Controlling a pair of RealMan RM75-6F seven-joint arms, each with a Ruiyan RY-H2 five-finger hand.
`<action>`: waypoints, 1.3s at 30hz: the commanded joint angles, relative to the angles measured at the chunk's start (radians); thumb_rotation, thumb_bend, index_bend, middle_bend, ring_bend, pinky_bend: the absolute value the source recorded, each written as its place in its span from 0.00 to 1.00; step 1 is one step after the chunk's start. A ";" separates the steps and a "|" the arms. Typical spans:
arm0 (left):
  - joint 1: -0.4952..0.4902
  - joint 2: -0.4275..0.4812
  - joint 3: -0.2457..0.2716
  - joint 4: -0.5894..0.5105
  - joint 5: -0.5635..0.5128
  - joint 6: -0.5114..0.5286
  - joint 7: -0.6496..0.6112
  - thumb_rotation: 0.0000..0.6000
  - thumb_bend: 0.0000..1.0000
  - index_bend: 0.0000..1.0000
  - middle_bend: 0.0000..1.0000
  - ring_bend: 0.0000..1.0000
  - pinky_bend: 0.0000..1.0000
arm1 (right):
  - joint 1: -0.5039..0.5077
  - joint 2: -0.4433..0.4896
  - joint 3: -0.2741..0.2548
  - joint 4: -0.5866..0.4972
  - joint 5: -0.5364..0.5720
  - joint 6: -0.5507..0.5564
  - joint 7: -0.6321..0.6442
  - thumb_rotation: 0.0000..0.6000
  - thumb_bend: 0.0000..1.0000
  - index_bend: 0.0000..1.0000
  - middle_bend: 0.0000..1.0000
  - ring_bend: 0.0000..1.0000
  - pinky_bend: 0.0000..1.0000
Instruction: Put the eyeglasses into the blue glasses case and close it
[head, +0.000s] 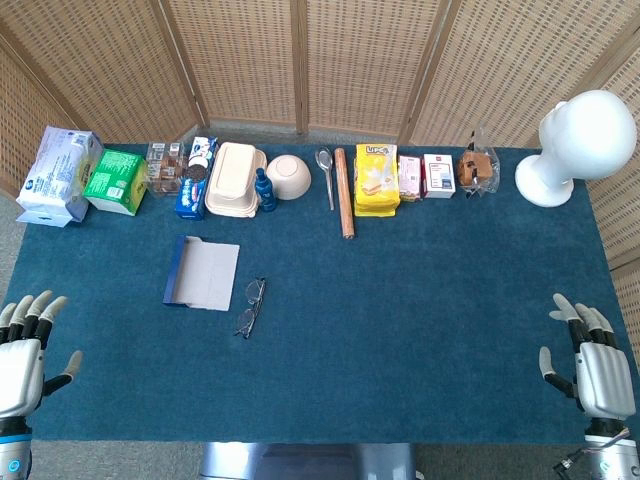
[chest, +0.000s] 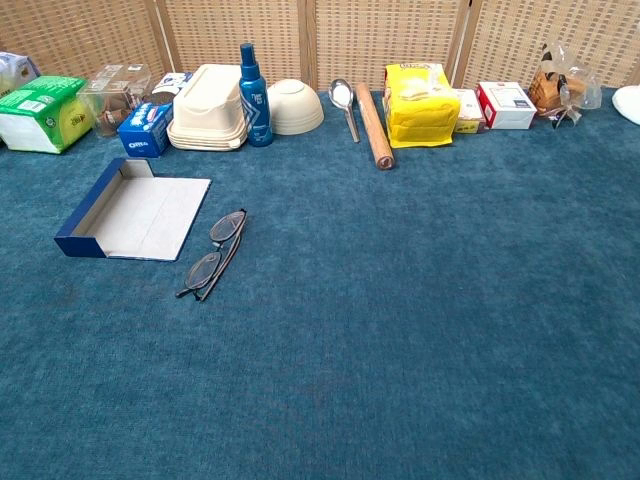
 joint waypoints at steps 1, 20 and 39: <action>-0.003 0.000 0.000 0.002 -0.008 -0.011 0.001 1.00 0.28 0.12 0.09 0.01 0.00 | 0.003 -0.004 0.002 0.002 0.004 -0.006 -0.001 1.00 0.48 0.10 0.28 0.12 0.11; -0.072 0.053 -0.026 0.010 -0.070 -0.154 -0.067 1.00 0.28 0.11 0.09 0.01 0.01 | -0.005 -0.007 0.008 -0.011 0.023 -0.001 -0.029 1.00 0.48 0.10 0.28 0.12 0.11; -0.311 0.130 -0.152 0.106 -0.350 -0.669 -0.435 1.00 0.28 0.11 0.11 0.03 0.05 | -0.009 -0.014 0.020 -0.014 0.062 -0.005 -0.058 1.00 0.48 0.10 0.28 0.12 0.11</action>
